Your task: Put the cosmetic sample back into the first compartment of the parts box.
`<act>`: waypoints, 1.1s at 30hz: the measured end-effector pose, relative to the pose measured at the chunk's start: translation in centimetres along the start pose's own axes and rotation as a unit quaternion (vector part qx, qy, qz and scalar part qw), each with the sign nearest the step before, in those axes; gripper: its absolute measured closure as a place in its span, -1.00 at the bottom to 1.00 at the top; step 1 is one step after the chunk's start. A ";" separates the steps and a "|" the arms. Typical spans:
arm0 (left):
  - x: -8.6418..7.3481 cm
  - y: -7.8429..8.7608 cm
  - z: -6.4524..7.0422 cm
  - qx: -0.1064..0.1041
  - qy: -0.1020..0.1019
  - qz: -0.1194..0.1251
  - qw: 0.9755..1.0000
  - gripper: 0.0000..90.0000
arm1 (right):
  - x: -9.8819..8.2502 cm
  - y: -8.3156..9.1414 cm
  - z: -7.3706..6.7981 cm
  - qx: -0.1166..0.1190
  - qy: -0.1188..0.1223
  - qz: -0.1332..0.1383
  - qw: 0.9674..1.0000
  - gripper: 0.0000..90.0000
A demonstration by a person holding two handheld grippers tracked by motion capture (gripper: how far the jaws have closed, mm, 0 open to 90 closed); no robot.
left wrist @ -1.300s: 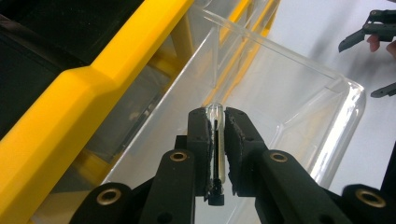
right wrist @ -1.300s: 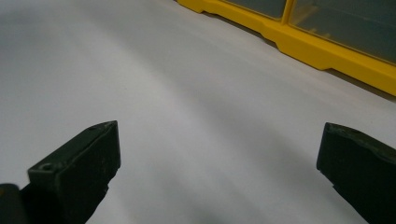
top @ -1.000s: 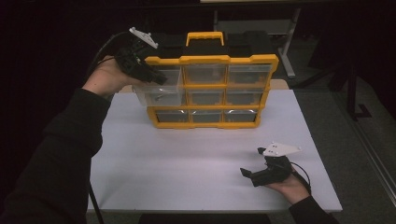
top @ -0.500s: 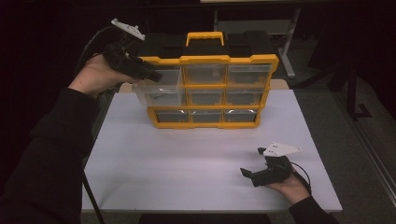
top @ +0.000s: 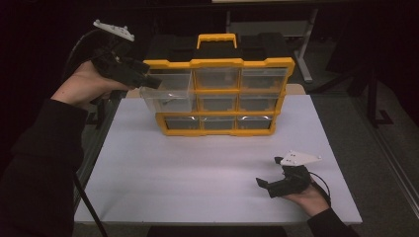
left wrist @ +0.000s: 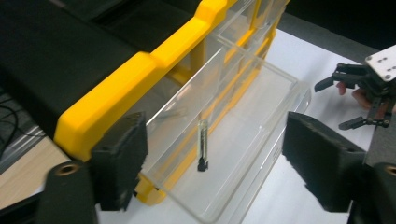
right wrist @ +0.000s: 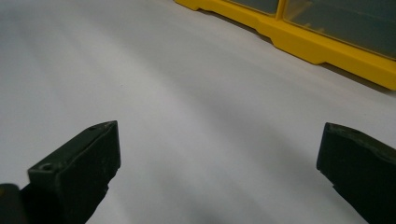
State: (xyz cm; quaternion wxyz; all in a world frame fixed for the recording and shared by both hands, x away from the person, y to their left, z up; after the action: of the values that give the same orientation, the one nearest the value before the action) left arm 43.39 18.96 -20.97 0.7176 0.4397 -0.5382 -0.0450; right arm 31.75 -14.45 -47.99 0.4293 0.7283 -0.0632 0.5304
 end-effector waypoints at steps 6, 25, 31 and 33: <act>-1.5 0.6 0.0 0.014 0.003 0.009 1.000 -0.69 | 0.0 0.0 -0.1 -0.001 0.003 0.000 1.000 -1.00; -8.4 -0.9 1.6 0.030 -0.001 0.025 0.999 -1.00 | 0.0 -0.2 -0.2 -0.001 0.003 -0.003 1.000 -1.00; -10.6 -2.3 2.2 0.033 -0.004 0.035 0.999 -1.00 | 0.0 -0.2 -0.2 -0.002 0.004 -0.002 1.000 -1.00; -11.3 -2.7 2.3 0.032 -0.006 0.039 0.999 -1.00 | 0.0 -0.2 -0.2 -0.002 0.004 -0.003 1.000 -1.00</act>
State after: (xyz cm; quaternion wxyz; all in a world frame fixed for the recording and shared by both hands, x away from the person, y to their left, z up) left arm 37.94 22.01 -31.03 0.7013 0.4407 -0.5603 -0.0020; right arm 31.72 -14.19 -48.07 0.4328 0.7255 -0.0601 0.5317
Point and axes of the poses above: each handheld gripper's, and its own axes: y roughly backward along the jaws, x roughly out of its top, z roughly to its right, the point moved 9 cm from there along -y, roughly forward along the jaws, and after that the axes turned 2 degrees about y, right-handed, at the moved point
